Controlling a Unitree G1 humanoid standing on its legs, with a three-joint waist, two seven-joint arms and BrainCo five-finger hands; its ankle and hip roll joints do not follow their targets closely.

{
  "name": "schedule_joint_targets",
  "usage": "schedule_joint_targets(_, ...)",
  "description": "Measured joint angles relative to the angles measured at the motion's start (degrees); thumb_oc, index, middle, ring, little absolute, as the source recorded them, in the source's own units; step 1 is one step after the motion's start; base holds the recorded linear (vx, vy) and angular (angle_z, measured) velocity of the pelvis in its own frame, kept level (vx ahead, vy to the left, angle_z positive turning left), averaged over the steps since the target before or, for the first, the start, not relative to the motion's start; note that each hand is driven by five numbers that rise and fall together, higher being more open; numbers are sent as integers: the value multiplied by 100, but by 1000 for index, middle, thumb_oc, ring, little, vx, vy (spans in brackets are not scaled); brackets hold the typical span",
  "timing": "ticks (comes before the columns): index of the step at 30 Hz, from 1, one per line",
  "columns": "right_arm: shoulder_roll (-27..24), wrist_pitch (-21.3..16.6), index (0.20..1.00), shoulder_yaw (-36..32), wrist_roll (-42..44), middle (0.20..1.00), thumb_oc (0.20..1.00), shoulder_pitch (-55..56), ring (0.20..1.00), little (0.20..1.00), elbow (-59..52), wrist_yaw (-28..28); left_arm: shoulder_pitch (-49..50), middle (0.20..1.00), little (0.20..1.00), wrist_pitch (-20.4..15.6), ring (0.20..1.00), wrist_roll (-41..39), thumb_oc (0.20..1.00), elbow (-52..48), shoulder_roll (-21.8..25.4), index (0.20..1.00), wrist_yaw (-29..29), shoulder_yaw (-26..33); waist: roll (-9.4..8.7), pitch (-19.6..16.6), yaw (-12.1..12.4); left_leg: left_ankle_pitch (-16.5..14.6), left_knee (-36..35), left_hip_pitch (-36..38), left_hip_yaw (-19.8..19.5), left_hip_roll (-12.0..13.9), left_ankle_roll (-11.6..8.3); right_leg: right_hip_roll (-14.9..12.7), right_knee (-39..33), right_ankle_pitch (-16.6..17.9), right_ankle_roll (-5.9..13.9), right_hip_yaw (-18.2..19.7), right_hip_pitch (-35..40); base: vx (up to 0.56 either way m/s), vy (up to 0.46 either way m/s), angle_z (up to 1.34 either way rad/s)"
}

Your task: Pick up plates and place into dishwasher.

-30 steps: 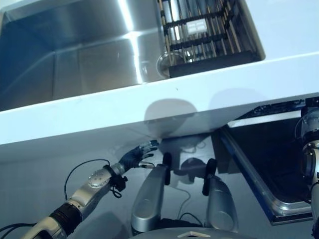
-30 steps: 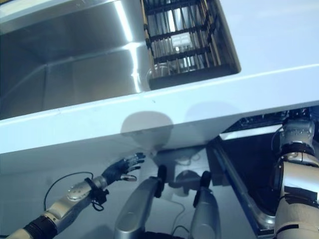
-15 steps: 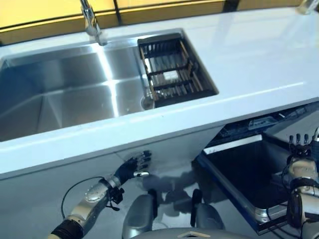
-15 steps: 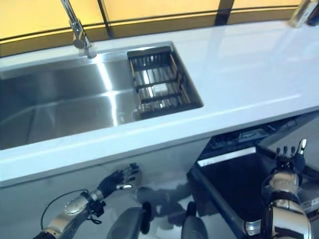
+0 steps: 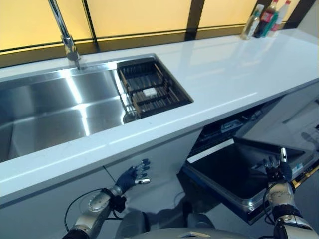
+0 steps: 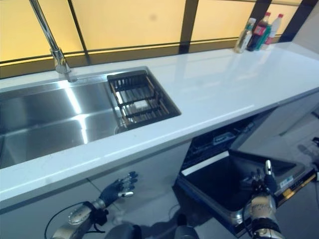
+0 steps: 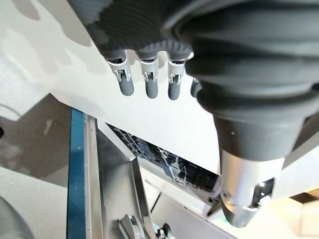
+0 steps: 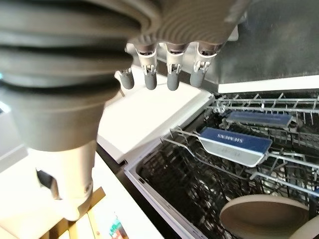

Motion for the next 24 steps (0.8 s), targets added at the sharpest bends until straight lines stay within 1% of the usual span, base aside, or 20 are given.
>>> schedule_joint_targets(1, 24, 1, 1000, 1, 0, 1000, 1000, 33, 1000, 1000, -61, 1, 6, 1000, 1000, 1, 1000, 3, 1000, 38, 2, 1000, -17, 1, -45, -27, -49, -13, 23, 3, 83, -15, 42, -37, 23, 12, 0, -2, -37, -132, 128, -22)
schedule_joint_targets(2, 55, 2, 1000, 1, -5, 1000, 1000, 45, 1000, 1000, -120, 5, 6, 1000, 1000, 2, 1000, 67, 1000, 51, 29, 1000, -42, 7, -76, -32, -63, -47, 90, -16, 147, -7, 83, -44, 176, 350, 41, -34, -57, -144, 151, -52)
schedule_joint_targets(3, 98, 2, 1000, 23, -18, 1000, 1000, -6, 1000, 1000, -150, 6, 9, 1000, 1000, 4, 1000, 188, 1000, 133, -22, 1000, -41, 40, 1, -22, -38, -96, 153, -40, 261, 99, 76, 53, 318, 651, 175, -227, -225, -152, 146, -79)
schedule_joint_targets(4, 135, 6, 1000, 149, -70, 1000, 1000, -36, 1000, 1000, -249, 4, 19, 1000, 1000, 5, 1000, 237, 1000, 193, -57, 1000, -40, 39, 146, -29, -39, -119, 157, -79, 393, 206, 99, 221, 219, 1145, 185, -421, -369, -126, 129, -118)
schedule_joint_targets(5, 163, 12, 1000, 314, -115, 1000, 1000, -73, 1000, 1000, -363, 1, 21, 1000, 1000, 7, 1000, 239, 1000, 212, -86, 1000, -33, 65, 252, 0, 21, -77, 103, -100, 452, 361, 145, 282, 122, 1538, 311, -545, -502, -102, 81, -125)
schedule_joint_targets(6, 178, 20, 1000, 491, -147, 1000, 1000, -55, 1000, 1000, -463, -7, 24, 1000, 1000, 13, 1000, 245, 1000, 249, -185, 1000, -31, 176, 304, 34, 53, -43, 64, -68, 667, 462, 198, 273, 658, 1279, 337, -811, -698, -80, 39, -112)
schedule_joint_targets(7, 175, 23, 1000, 527, -178, 1000, 1000, -10, 1000, 1000, -479, -32, 24, 1000, 1000, 20, 1000, 237, 1000, 278, -264, 1000, -5, 294, 306, 38, 41, 21, -44, 40, 873, 478, 221, 123, 1372, 804, 139, -1050, -842, -66, -31, -94)
schedule_joint_targets(8, 172, 21, 1000, 530, -217, 1000, 1000, -3, 1000, 1000, -487, -92, 41, 1000, 1000, 17, 1000, 236, 1000, 277, -330, 1000, 7, 346, 339, 46, 56, 55, -167, 128, 1058, 461, 229, -63, 1891, 448, 7, -1210, -905, -45, -77, -78)
schedule_joint_targets(10, 166, 16, 1000, 534, -286, 1000, 1000, 9, 1000, 1000, -585, -159, 38, 1000, 1000, 16, 1000, 238, 1000, 277, -374, 1000, 7, 427, 377, 4, 57, 79, -293, 109, 1203, 467, 206, -269, 2258, 104, 68, -1336, -848, 21, -136, -66)
schedule_joint_targets(12, 172, 20, 1000, 536, -366, 1000, 1000, 14, 1000, 1000, -614, -244, 43, 1000, 1000, 10, 1000, 242, 1000, 277, -368, 1000, 13, 458, 396, 12, 67, 136, -447, 120, 1204, 431, 156, -365, 1787, -43, 217, -1415, -454, 89, -188, -63)
schedule_joint_targets(13, 172, 28, 1000, 537, -395, 1000, 1000, 14, 1000, 1000, -614, -257, 63, 1000, 1000, 10, 1000, 259, 1000, 278, -370, 1000, 14, 459, 395, 4, 134, 284, -514, 126, 1131, 398, 90, -362, 1461, -91, 266, -1418, -259, 110, -181, -70)
schedule_joint_targets(15, 188, 103, 1000, 540, -421, 1000, 1000, 34, 1000, 1000, -594, -263, 100, 1000, 1000, -4, 1000, 410, 1000, 282, -345, 1000, 18, 460, 289, -43, 228, 445, -570, 83, 923, 274, 62, -306, 606, -144, 322, -1422, 273, 72, -132, -44)
schedule_joint_targets(16, 195, 126, 1000, 567, -506, 1000, 1000, 32, 1000, 1000, -580, -289, 141, 1000, 1000, -21, 1000, 427, 1000, 324, -355, 1000, 17, 467, 242, -73, 225, 478, -582, 34, 839, 233, 29, -280, 307, -297, 137, -1419, 509, 31, -114, -1)
schedule_joint_targets(17, 193, 121, 1000, 627, -584, 1000, 1000, 46, 1000, 1000, -611, -393, 155, 1000, 1000, -14, 1000, 423, 1000, 346, -379, 1000, -12, 454, 271, -74, 180, 528, -651, -17, 729, 249, -22, -198, 286, -294, 80, -1427, 506, 30, -141, 10)
schedule_joint_targets(19, 201, 127, 1000, 738, -636, 1000, 1000, 141, 1000, 1000, -605, -512, 145, 1000, 1000, -15, 1000, 422, 1000, 339, -364, 1000, -33, 462, 224, -87, 216, 604, -907, -11, 702, 259, -140, -139, 406, -385, -50, -1470, 373, -26, -152, 21)
schedule_joint_targets(20, 204, 123, 1000, 739, -636, 1000, 1000, 159, 1000, 1000, -590, -526, 126, 1000, 1000, -19, 1000, 422, 1000, 340, -351, 1000, -33, 462, 153, -91, 207, 640, -928, -51, 709, 224, -165, -207, 423, -406, -99, -1539, 224, -76, -167, 37)
schedule_joint_targets(21, 143, 113, 1000, 736, -635, 1000, 1000, 149, 1000, 1000, -576, -520, 69, 1000, 1000, -22, 1000, 423, 1000, 327, -357, 1000, -38, 442, 176, -80, 194, 556, -462, -273, 679, 276, -151, -196, 526, -431, -140, -1619, 77, -112, -188, 29)
schedule_joint_targets(22, 68, 110, 1000, 744, -616, 1000, 1000, 149, 1000, 1000, -553, -519, 58, 1000, 1000, -23, 1000, 413, 1000, 302, -375, 1000, -43, 443, 285, -65, 242, 413, -55, -439, 656, 390, -165, -107, 638, -453, -145, -1683, -19, -142, -184, 31)
schedule_joint_targets(23, 41, 74, 1000, 792, -598, 1000, 1000, 128, 1000, 1000, -490, -508, 17, 1000, 1000, -23, 1000, 408, 1000, 266, -309, 1000, -43, 457, 420, -37, 270, 265, -219, -497, 401, 388, -97, -12, 790, -509, -129, -1703, -133, -162, -186, 38)
schedule_joint_targets(24, 46, 47, 1000, 842, -573, 1000, 1000, 71, 1000, 1000, -350, -497, -74, 1000, 1000, -58, 1000, 368, 1000, 247, -209, 1000, -43, 463, 336, 53, 284, 375, -299, -522, 310, 330, -104, -24, 875, -520, -162, -1682, -224, -150, -190, 51)
